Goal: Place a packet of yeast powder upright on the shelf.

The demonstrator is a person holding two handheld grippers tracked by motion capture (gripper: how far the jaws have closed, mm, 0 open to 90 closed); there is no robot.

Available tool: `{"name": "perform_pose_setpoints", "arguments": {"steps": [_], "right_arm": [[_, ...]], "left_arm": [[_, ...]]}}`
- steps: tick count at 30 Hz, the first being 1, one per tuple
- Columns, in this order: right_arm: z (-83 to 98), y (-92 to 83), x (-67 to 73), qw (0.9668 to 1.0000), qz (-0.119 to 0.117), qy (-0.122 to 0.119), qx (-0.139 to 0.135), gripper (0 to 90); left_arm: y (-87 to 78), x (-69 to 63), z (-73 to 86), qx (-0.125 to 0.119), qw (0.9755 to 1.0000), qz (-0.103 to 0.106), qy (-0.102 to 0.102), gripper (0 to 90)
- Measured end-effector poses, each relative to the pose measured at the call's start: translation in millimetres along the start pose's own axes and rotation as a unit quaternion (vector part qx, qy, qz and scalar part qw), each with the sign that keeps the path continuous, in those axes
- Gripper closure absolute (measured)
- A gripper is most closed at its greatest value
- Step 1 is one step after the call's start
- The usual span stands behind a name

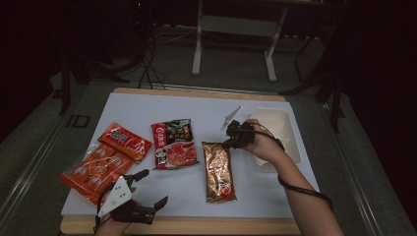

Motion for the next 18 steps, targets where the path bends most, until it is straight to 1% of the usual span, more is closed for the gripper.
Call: {"name": "perform_pose_setpoints", "arguments": {"steps": [3, 5, 6, 8, 9, 10, 11, 13, 15, 18], "right_arm": [[-2.7, -10.3, 4.3, 0.9999, 0.004, -0.011, -0.008, 90.0], [-4.7, -16.9, 7.2, 0.9996, 0.005, -0.024, -0.014, 90.0], [-6.3, -20.6, 8.8, 0.9992, 0.005, -0.033, -0.022, 90.0], [-7.8, -26.6, 13.0, 0.9988, 0.005, -0.042, -0.025, 90.0], [-7.8, -26.6, 13.0, 0.9988, 0.005, -0.042, -0.025, 90.0], [-8.7, -30.0, 16.1, 0.9985, 0.002, -0.047, -0.027, 90.0], [-10.5, -36.7, 21.5, 0.9977, 0.003, -0.059, -0.034, 90.0], [-11.9, -43.0, 27.1, 0.9966, 0.003, -0.072, -0.039, 90.0], [-13.4, -49.1, 32.9, 0.9955, 0.001, -0.083, -0.046, 90.0], [-15.4, -57.2, 41.3, 0.994, 0.004, -0.098, -0.049, 90.0]], "left_arm": [[0.4, -0.3, 0.2, 0.001, 1.0, 0.0, 0.001, 1.8], [0.7, -0.3, 0.4, 0.001, 1.0, 0.0, 0.0, 1.8], [0.8, -0.4, 0.5, 0.001, 1.0, 0.0, 0.0, 1.8], [0.8, -0.6, 0.8, 0.002, 1.0, 0.001, -0.001, 1.8], [0.8, -0.6, 0.8, 0.002, 1.0, 0.001, -0.001, 1.8], [1.0, -0.8, 0.8, 0.002, 1.0, 0.001, -0.001, 1.8], [1.0, -0.8, 0.9, 0.003, 1.0, 0.001, 0.0, 1.8], [1.2, -0.9, 0.9, 0.002, 1.0, 0.001, 0.0, 1.9], [1.3, -0.9, 1.2, 0.003, 1.0, 0.001, 0.0, 1.8], [1.4, -0.7, 1.1, 0.002, 1.0, 0.001, -0.002, 1.8]]}}
Point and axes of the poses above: each handheld gripper's, and its own axes: y roughly forward along the jaws, z roughly out of its underside, x roughly to its left, the point moved 9 cm from there along y, roughly forward along the jaws, and after that the axes turned 1 degree about -y, right-handed, at the moved point
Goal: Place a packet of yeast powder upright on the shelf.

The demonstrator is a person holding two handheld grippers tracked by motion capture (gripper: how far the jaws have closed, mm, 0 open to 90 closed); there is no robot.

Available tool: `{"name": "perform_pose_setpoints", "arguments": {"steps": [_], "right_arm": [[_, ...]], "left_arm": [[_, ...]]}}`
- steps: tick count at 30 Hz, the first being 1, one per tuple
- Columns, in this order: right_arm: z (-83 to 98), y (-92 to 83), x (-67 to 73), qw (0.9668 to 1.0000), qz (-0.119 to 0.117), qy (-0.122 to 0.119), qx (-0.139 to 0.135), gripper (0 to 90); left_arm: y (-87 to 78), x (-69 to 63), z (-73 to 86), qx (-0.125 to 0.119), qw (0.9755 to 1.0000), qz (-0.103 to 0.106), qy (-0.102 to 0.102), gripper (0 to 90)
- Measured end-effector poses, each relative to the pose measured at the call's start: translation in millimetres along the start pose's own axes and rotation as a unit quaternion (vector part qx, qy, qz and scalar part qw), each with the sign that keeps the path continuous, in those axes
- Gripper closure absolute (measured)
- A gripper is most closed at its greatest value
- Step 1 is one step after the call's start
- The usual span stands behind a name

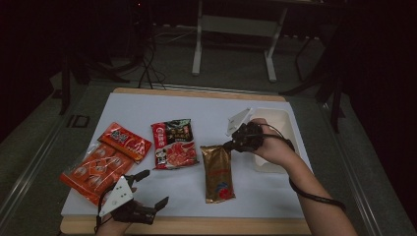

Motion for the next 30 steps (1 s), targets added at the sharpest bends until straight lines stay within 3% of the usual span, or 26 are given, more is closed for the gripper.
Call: {"name": "perform_pose_setpoints", "arguments": {"steps": [10, 15, 21, 24, 30], "right_arm": [[-18.6, -27.0, 33.5, 0.9981, 0.004, -0.059, -0.016, 90.0], [-26.2, -42.1, 38.9, 0.9968, 0.017, -0.074, -0.025, 90.0], [-32.6, -60.5, 27.4, 0.9959, 0.041, -0.071, -0.038, 90.0], [-32.8, -78.1, 9.0, 0.9952, 0.069, -0.051, -0.046, 90.0], [-26.8, -109.3, -12.6, 0.9923, 0.103, -0.026, -0.064, 90.0]], "left_arm": [[0.5, -0.2, 0.6, 0.001, 1.0, 0.001, -0.002, 1.9], [1.1, -0.4, 1.2, 0.002, 1.0, 0.001, -0.001, 1.8], [1.2, -0.1, 1.4, 0.002, 1.0, 0.0, -0.002, 1.8], [0.9, -0.3, 1.2, 0.002, 1.0, 0.0, -0.002, 1.9], [1.7, -0.8, 1.6, 0.003, 1.0, 0.0, -0.002, 1.8]]}}
Point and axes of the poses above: each handheld gripper's, and its own axes: y roughly forward along the jaws, z roughly out of its underside, x roughly to its left, the point moved 9 cm from there along y, roughly forward along the jaws, and after that the axes turned 1 degree about -y, right-handed, at the moved point
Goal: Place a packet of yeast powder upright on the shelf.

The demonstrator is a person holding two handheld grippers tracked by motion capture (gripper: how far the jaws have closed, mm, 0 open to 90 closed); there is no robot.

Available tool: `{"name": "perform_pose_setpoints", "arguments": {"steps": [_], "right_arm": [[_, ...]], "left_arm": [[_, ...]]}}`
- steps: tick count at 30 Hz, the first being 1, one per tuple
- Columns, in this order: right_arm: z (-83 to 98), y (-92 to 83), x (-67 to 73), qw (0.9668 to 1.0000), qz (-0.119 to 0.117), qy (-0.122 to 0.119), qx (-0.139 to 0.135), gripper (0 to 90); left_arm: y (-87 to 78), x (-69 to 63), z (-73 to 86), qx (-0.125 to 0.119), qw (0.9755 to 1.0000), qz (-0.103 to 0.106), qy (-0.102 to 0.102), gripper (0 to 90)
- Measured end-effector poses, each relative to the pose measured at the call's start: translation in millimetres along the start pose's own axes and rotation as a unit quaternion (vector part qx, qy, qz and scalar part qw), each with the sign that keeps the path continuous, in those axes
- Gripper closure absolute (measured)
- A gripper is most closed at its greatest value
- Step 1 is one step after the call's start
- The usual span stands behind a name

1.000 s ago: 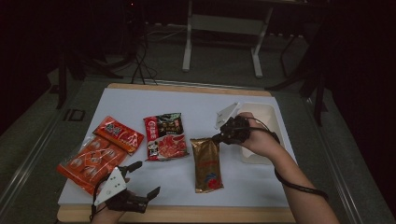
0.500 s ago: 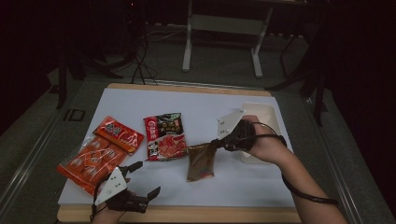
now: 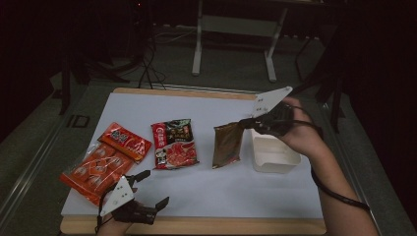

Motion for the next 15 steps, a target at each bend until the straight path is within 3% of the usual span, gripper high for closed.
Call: {"name": "perform_pose_setpoints", "arguments": {"steps": [9, 15], "right_arm": [[4.5, -30.3, -23.7, 0.9987, 0.043, 0.022, -0.014, 90.0], [15.0, -48.0, -49.4, 0.9956, 0.072, 0.056, -0.023, 90.0]], "left_arm": [[0.9, -0.1, 1.2, 0.003, 1.0, -0.003, -0.001, 1.8], [1.0, -0.1, 1.6, 0.004, 1.0, -0.003, 0.0, 1.8]]}}
Point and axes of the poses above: each handheld gripper's, and its own axes: y roughly forward along the jaws, z roughly out of its underside, x roughly to its left, the point moved 9 cm from there along y, roughly forward along the jaws, and after that the axes turned 1 degree about -y, right-handed, at the moved point
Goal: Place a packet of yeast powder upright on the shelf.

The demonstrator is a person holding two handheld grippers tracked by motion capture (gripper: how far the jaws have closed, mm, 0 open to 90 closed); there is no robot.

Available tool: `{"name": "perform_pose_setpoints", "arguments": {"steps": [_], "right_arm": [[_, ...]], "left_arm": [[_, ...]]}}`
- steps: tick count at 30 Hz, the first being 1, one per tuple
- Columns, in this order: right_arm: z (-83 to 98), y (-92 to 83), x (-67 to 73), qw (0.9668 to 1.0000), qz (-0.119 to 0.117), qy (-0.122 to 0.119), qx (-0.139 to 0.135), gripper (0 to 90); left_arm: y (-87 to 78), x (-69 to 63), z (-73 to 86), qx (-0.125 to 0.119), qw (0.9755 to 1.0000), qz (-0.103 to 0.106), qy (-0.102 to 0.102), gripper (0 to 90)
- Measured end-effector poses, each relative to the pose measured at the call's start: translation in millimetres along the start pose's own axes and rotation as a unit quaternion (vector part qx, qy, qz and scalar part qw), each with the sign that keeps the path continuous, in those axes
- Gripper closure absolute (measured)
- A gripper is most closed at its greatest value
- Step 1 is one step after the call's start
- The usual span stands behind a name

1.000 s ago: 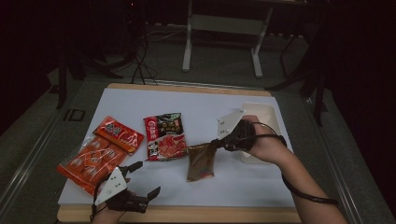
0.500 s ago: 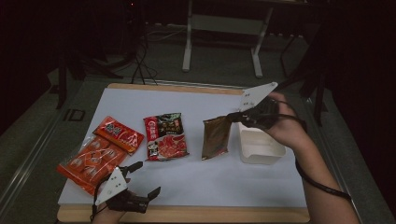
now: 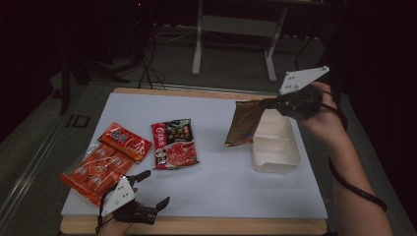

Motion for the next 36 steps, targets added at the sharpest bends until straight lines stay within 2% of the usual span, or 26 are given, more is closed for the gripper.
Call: {"name": "perform_pose_setpoints", "arguments": {"steps": [9, 18, 26, 30, 36], "right_arm": [[16.2, -15.5, -32.5, 0.9989, 0.03, 0.036, -0.004, 90.0], [33.2, -20.1, -60.5, 0.9961, 0.053, 0.07, -0.005, 90.0], [55.9, -17.8, -83.8, 0.9913, 0.074, 0.109, -0.006, 90.0], [66.0, -15.5, -94.8, 0.9884, 0.094, 0.12, -0.009, 90.0], [80.3, -9.8, -109.5, 0.9841, 0.101, 0.145, -0.016, 90.0]], "left_arm": [[-1.1, 1.0, 0.4, 0.0, 1.0, -0.003, -0.001, 1.8], [-1.6, -0.4, 1.7, 0.003, 1.0, -0.006, 0.0, 1.8], [-3.6, -0.3, 3.0, 0.004, 1.0, -0.009, -0.002, 1.8], [-4.9, -1.0, 3.3, 0.004, 0.9999, -0.01, -0.002, 1.9], [-7.3, -0.5, 4.1, 0.004, 0.9999, -0.015, -0.004, 1.8]]}}
Point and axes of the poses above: each handheld gripper's, and its own axes: y roughly forward along the jaws, z roughly out of its underside, x roughly to its left, the point moved 9 cm from there along y, roughly forward along the jaws, and after that the axes turned 1 degree about -y, right-handed, at the moved point
